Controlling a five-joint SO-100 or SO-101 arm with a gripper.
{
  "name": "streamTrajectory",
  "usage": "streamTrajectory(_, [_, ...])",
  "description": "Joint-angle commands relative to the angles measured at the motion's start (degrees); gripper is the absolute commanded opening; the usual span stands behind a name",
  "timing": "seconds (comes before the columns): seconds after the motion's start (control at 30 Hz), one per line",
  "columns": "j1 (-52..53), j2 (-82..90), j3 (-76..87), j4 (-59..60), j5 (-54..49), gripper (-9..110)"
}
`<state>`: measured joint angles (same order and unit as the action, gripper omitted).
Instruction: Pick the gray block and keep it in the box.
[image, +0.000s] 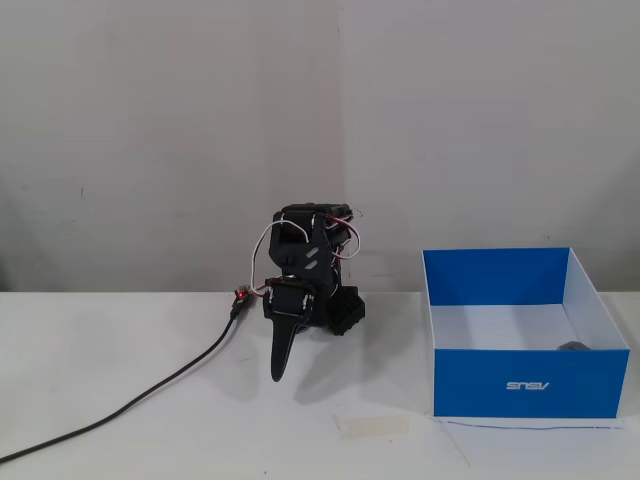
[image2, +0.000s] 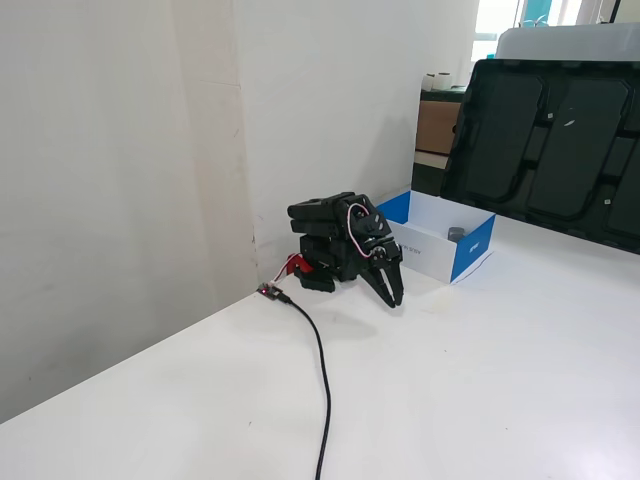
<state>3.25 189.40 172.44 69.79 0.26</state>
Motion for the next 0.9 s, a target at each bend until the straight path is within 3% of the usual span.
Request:
streamTrajectory(0.0, [0.97,7.03,0.44,-1.05,0.79,0])
streamTrajectory(0.87, [0.44,7.03,0.44,-1.05,0.79,0])
